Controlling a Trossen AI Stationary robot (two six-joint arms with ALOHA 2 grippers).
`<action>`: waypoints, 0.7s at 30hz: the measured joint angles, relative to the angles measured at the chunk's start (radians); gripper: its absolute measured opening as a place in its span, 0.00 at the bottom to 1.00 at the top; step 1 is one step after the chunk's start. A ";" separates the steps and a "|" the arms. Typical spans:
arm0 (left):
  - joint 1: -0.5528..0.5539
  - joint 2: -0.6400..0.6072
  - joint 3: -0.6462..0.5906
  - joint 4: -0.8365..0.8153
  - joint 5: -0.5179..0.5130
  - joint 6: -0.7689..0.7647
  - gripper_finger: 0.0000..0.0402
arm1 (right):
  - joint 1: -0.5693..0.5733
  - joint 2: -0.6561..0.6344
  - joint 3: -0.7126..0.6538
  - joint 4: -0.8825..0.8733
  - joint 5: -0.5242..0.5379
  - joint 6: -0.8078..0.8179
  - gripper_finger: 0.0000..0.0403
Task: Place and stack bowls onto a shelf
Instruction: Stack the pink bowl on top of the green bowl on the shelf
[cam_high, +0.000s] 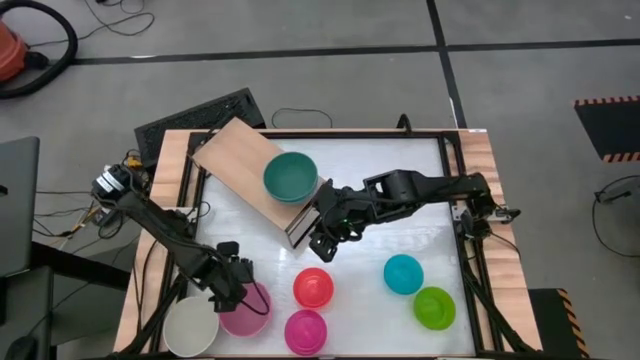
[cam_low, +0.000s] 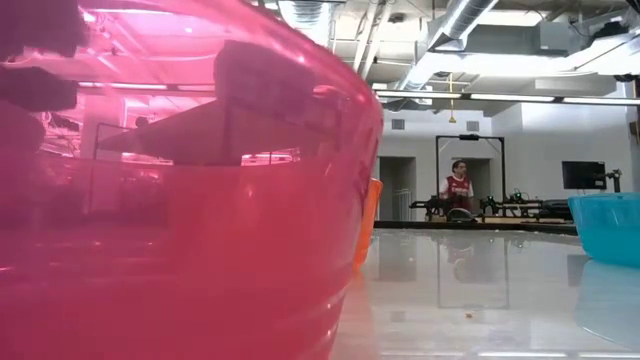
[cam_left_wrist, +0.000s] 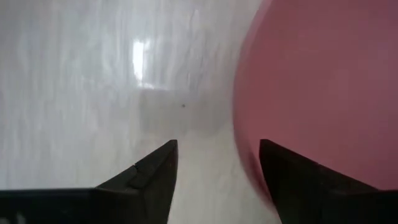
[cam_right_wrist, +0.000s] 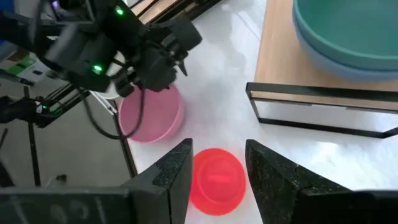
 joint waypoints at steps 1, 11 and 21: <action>0.000 0.012 0.000 0.000 0.005 0.005 0.48 | 0.002 0.000 0.000 0.000 -0.001 0.000 0.44; 0.001 0.014 0.004 0.000 0.022 -0.036 0.03 | 0.014 0.000 0.000 -0.025 0.003 0.005 0.41; 0.009 -0.082 0.158 -0.074 -0.177 -0.068 0.00 | 0.017 0.000 0.000 -0.176 0.087 0.105 0.37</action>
